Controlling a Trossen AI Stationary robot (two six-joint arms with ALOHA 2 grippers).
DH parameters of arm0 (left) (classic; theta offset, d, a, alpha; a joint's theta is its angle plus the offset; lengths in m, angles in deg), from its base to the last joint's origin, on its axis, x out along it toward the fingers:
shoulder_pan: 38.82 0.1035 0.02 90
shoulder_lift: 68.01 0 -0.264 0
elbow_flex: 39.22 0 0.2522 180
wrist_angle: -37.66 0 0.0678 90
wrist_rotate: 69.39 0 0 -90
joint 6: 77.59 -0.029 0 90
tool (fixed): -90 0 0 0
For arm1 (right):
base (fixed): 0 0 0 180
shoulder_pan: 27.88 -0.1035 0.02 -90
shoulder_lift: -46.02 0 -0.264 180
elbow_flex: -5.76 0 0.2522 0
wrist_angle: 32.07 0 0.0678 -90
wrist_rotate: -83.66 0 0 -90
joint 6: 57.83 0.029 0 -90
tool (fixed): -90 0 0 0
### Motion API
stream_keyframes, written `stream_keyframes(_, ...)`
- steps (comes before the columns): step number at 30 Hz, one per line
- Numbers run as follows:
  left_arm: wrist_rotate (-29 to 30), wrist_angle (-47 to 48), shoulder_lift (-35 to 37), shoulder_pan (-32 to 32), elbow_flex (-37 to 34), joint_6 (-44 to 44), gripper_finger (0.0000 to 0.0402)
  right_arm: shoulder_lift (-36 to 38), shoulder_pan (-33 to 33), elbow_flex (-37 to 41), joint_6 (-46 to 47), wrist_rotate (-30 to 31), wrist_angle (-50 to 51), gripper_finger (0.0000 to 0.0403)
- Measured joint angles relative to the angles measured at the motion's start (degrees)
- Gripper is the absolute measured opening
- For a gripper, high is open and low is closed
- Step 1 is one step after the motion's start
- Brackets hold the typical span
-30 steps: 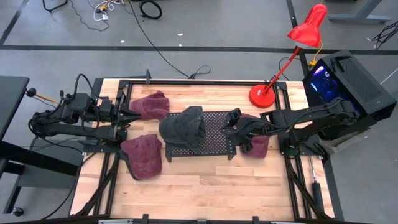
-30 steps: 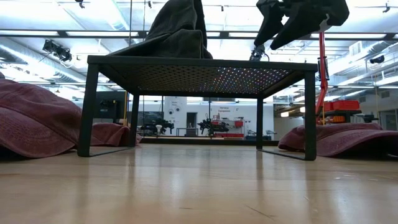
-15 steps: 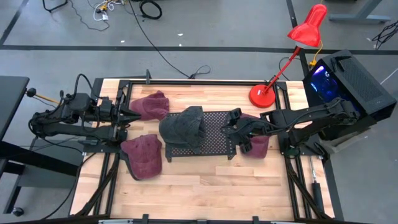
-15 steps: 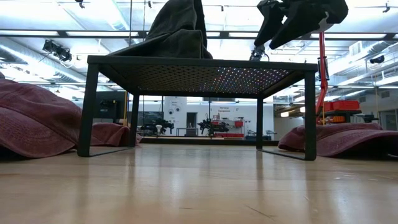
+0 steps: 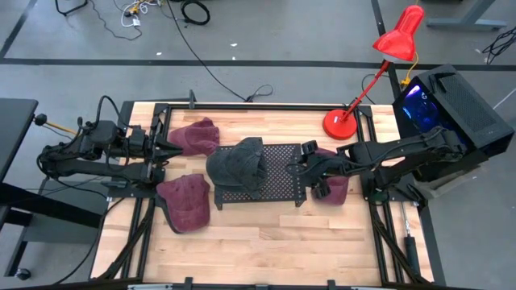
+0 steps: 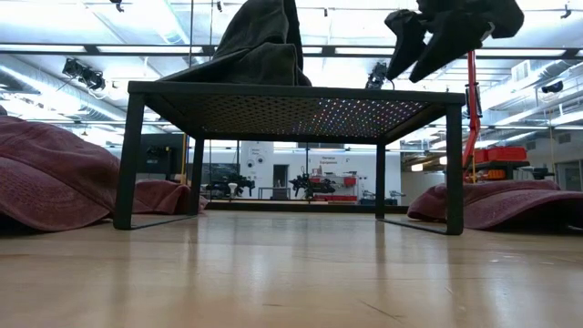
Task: Pick & Place hat
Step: Put the right red cap on the shelf
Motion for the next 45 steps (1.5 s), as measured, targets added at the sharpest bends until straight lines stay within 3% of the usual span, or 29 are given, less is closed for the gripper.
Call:
stream_keyframes(7, -0.01, 0.0, 0.0, 0.0, 0.0, 0.0, 0.0048, 1.07, 0.07, -0.99, 5.72, 4.12, 2.88, 0.0233)
stream_keyframes(17, -0.02, 0.0, 0.01, -0.01, 0.0, -0.01, 0.0048, 9.31, 1.12, -2.42, 12.21, 8.97, 8.32, 0.0233)
stream_keyframes(25, 0.0, 0.01, 0.0, -0.01, 0.0, -0.01, 0.0048, 13.92, 4.99, -2.47, 17.58, 8.42, 17.53, 0.0233)
stream_keyframes(35, 0.0, 0.01, 0.0, 0.0, 0.0, 0.0, 0.0048, 14.03, 16.02, -2.47, 17.64, -4.43, 26.23, 0.0233)
stream_keyframes(45, 0.0, 0.02, 0.0, -0.01, 0.0, 0.0, 0.0048, 12.27, 29.09, -2.47, 13.5, -15.77, 28.34, 0.0233)
